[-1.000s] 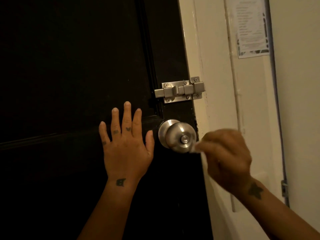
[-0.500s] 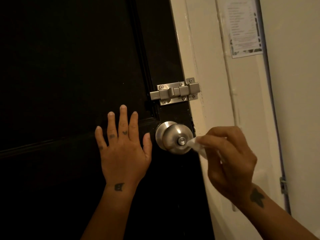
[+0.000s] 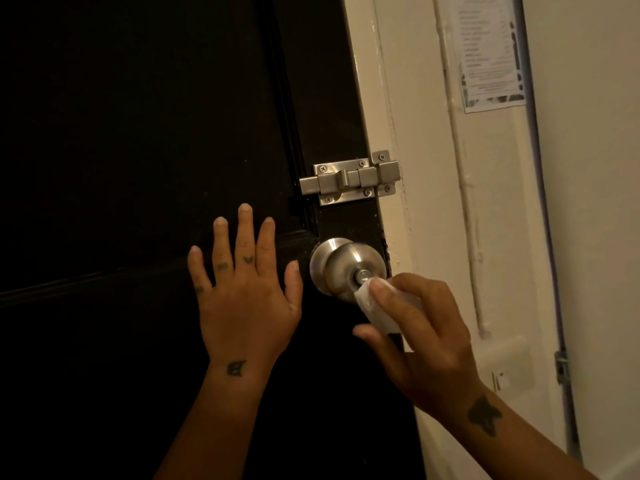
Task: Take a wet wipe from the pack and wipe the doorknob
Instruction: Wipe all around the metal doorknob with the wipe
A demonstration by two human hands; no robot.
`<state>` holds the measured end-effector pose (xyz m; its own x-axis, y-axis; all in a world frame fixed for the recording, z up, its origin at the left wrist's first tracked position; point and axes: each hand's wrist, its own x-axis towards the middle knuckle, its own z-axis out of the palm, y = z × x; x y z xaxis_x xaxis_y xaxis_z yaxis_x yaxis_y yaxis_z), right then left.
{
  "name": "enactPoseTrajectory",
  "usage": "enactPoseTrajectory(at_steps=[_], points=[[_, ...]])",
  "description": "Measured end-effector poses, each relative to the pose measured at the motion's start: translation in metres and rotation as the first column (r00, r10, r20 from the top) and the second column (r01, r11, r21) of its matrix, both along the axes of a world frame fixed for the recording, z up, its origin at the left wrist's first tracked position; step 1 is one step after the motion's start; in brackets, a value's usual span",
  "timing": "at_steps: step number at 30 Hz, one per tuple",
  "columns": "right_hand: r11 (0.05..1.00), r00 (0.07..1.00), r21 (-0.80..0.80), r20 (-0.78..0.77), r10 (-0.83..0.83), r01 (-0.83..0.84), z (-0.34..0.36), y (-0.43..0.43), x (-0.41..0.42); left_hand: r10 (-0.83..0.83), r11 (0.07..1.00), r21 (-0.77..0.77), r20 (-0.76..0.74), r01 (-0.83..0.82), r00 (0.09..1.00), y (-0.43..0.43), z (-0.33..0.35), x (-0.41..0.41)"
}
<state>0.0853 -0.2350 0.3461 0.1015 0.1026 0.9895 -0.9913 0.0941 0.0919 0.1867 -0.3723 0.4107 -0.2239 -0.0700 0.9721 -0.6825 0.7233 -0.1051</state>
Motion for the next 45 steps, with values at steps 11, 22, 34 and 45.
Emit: enactPoseTrajectory(at_steps=[11,22,34,45], points=[[0.994,0.989,0.013,-0.104,-0.103,0.104,0.008,0.011,0.003,0.002,1.000,0.006,0.012,-0.002,1.000,0.001,0.001,0.000],[0.976,0.979,-0.101,-0.051,-0.198,0.192,0.013,0.016,0.013,0.005,1.000,0.004,0.012,-0.006,1.000,0.000,0.001,0.001],[0.995,0.985,0.102,-0.171,0.029,-0.011,0.042,0.004,0.022,0.055,0.998,-0.002,0.020,-0.055,0.998,0.001,0.002,0.000],[0.998,0.963,0.058,-0.265,0.040,-0.026,0.041,0.003,0.012,0.073,0.997,-0.007,0.026,-0.073,0.997,0.001,0.003,0.000]])
